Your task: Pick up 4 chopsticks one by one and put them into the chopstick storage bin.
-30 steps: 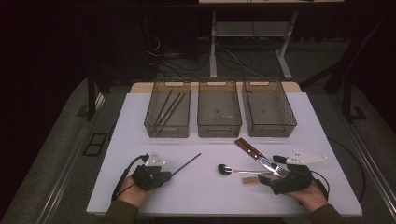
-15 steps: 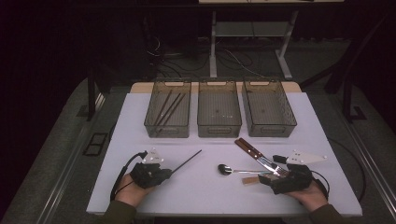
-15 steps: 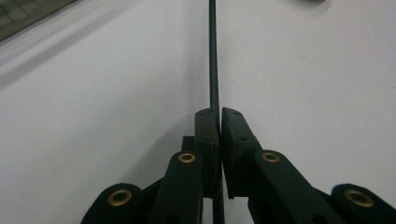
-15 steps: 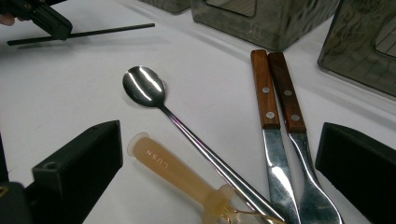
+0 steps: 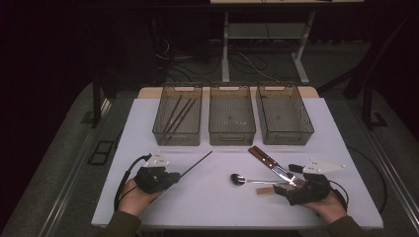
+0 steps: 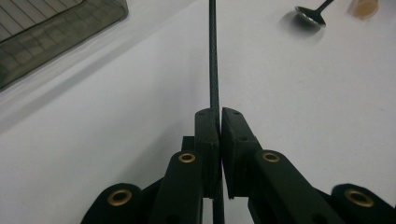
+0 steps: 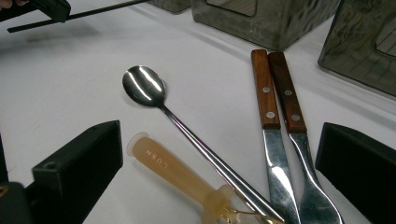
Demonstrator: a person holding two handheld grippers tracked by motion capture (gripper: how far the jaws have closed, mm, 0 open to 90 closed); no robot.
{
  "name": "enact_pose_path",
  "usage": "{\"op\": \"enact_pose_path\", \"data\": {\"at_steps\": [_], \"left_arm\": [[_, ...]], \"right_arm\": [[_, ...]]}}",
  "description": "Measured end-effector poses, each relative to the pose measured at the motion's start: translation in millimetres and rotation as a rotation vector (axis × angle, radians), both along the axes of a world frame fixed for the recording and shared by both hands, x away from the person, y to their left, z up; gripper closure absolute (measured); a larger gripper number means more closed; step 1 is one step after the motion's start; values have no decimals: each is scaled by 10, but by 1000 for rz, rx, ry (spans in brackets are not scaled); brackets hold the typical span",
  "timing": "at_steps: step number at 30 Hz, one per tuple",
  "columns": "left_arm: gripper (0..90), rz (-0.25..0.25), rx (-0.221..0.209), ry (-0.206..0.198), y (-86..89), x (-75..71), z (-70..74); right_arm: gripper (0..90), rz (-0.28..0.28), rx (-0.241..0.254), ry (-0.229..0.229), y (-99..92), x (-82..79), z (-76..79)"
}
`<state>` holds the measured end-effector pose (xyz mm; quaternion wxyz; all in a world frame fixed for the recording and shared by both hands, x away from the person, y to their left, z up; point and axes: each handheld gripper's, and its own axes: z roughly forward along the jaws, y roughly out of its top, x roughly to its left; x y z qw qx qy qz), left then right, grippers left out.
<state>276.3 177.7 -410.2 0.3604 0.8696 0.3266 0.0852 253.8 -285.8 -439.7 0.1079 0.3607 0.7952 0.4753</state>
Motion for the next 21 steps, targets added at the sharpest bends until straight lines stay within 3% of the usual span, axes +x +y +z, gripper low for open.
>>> {"op": "enact_pose_path", "data": {"at_steps": [21], "left_arm": [[857,33,-96,-19,125,263,234]], "right_arm": [[5,-2,-1,-3,-6,6,-2]]}}
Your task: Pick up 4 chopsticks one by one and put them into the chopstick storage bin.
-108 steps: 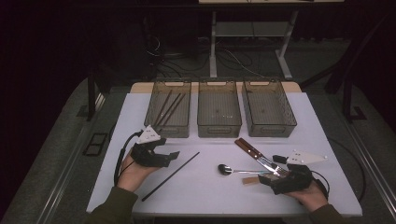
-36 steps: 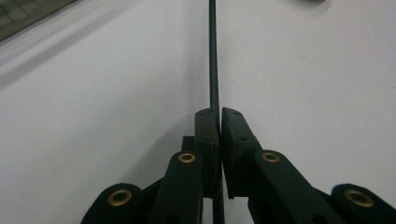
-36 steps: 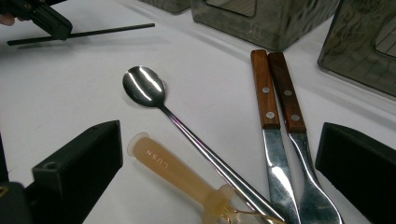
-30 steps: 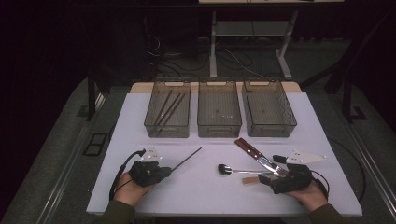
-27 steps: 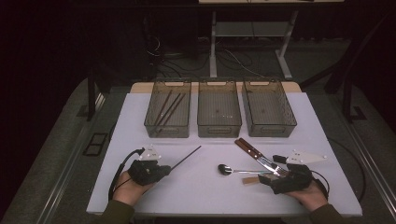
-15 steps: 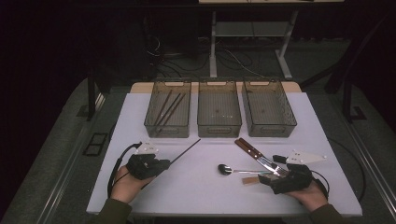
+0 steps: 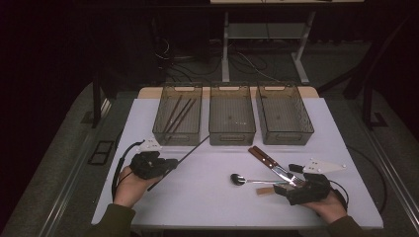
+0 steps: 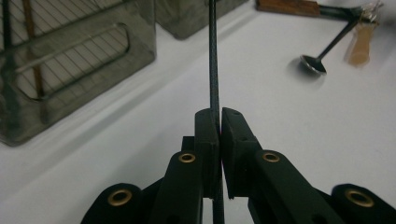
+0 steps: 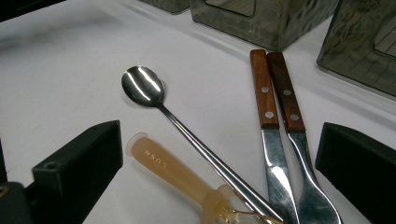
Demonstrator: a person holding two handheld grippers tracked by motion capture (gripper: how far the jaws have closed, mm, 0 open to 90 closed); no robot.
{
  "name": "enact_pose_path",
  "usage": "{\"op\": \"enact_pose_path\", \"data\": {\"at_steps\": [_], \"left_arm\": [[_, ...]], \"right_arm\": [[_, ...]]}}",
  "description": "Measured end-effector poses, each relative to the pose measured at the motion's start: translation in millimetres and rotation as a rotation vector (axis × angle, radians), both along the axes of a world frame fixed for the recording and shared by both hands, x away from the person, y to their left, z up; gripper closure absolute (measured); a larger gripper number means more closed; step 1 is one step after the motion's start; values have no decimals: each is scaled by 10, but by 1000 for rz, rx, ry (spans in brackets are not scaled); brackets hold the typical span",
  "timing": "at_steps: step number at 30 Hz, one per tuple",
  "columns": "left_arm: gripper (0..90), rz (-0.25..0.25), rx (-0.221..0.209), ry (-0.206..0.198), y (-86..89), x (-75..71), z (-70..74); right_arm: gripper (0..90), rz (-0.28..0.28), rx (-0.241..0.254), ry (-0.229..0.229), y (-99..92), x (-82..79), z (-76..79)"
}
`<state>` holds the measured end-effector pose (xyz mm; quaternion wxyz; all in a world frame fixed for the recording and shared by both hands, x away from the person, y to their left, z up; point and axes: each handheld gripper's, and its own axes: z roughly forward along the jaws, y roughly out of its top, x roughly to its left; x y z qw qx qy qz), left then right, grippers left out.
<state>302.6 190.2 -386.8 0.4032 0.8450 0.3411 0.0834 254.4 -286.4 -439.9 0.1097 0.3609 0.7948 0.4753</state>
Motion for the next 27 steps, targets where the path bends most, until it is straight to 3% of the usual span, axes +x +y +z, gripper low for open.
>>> {"op": "enact_pose_path", "data": {"at_steps": [11,27], "left_arm": [[857,22,-29,-20,15,200,143],[858,52,-29,-56,-105,542,319]], "right_arm": [[5,-1,2,7,4,6,-5],[5,-8,8,11,-5,5,-5]]}}
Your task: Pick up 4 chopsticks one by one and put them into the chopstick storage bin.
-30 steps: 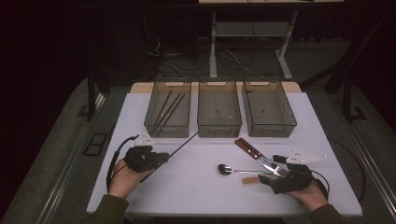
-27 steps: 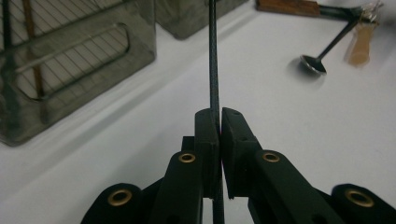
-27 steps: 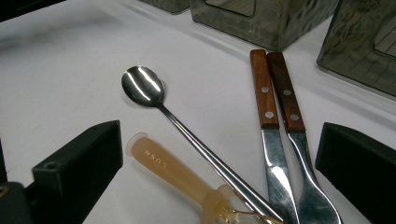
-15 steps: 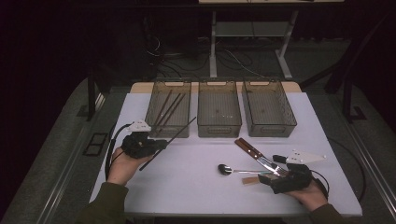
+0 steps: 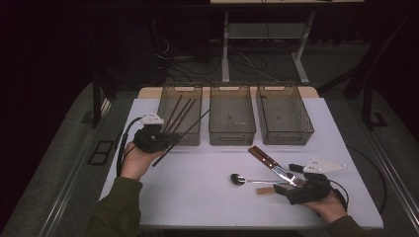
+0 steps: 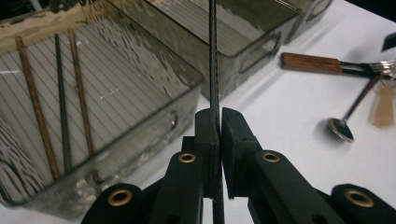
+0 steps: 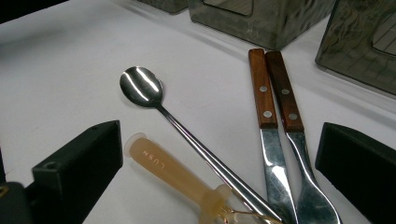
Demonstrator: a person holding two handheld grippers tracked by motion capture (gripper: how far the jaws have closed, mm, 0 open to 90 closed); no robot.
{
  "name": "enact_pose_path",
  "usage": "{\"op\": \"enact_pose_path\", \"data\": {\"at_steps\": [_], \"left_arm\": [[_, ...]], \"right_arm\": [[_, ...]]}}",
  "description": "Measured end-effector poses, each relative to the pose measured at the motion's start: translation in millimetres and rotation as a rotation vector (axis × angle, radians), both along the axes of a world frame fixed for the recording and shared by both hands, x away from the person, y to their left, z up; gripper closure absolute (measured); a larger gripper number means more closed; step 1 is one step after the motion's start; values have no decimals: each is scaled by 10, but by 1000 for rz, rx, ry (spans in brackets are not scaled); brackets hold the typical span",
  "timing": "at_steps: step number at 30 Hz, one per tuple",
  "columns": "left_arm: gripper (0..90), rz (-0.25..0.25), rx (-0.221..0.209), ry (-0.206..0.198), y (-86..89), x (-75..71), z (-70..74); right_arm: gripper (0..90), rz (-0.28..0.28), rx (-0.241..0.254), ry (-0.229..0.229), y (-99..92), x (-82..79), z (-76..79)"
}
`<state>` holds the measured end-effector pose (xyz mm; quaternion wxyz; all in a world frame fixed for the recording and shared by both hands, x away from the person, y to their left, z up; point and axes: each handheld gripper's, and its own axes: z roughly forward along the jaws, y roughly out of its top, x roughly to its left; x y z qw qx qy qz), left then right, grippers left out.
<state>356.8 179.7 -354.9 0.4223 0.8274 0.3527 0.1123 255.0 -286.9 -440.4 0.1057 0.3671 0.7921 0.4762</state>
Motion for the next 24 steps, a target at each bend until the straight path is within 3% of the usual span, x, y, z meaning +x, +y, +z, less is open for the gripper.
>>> {"op": "enact_pose_path", "data": {"at_steps": [8,24], "left_arm": [[858,17,20,-8,-48,223,105],[857,117,52,7,-5,754,252]], "right_arm": [[5,1,1,-2,-1,-1,1],[5,0,3,-2,-2,-4,4]]}}
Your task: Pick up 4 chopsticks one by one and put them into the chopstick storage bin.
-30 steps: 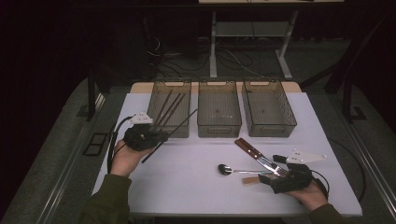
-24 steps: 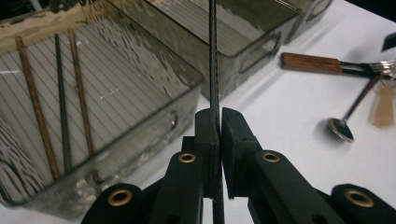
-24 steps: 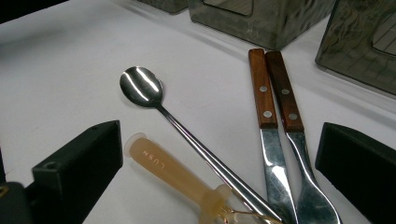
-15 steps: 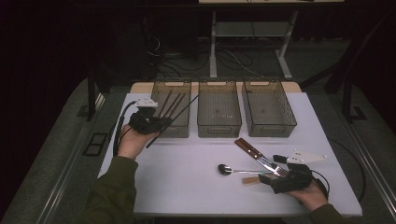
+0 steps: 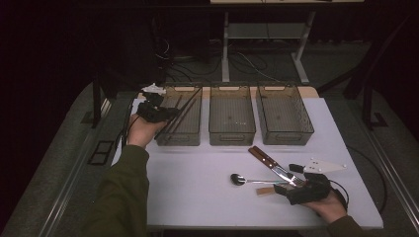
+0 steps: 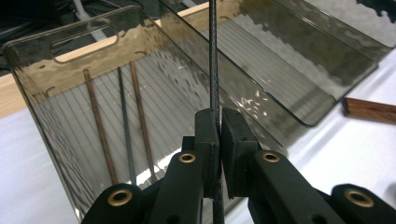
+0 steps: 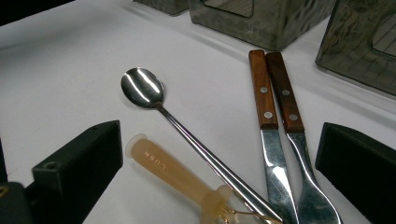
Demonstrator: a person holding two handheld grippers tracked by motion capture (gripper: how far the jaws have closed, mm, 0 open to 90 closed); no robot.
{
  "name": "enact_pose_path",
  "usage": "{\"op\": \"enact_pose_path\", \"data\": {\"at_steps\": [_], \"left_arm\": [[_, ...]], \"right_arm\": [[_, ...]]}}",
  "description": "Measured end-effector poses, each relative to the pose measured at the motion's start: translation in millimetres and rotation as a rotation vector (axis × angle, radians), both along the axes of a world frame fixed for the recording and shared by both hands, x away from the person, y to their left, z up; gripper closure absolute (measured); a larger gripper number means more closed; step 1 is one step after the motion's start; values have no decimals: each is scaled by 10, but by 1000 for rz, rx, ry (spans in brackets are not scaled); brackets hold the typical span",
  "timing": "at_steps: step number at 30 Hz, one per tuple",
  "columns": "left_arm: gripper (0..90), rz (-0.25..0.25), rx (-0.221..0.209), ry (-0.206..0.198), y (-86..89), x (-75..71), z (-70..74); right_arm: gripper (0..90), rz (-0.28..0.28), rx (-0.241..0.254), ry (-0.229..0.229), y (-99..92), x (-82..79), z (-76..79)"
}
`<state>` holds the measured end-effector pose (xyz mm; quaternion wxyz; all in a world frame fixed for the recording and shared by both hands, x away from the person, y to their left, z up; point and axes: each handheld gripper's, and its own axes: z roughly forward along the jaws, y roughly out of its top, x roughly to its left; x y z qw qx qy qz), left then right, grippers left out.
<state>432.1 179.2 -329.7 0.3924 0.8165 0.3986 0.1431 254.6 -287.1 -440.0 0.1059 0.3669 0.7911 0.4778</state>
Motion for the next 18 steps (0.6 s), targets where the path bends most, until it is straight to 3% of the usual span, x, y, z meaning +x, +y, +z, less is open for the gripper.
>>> {"op": "enact_pose_path", "data": {"at_steps": [10,15,18], "left_arm": [[857,57,56,0,-4,338,-51],[857,92,52,11,2,464,-173],[857,99,75,17,-11,498,-287]], "right_arm": [[5,1,-2,-2,0,-5,1],[5,3,8,-1,-8,-13,4],[5,4,9,-2,-19,-11,3]]}}
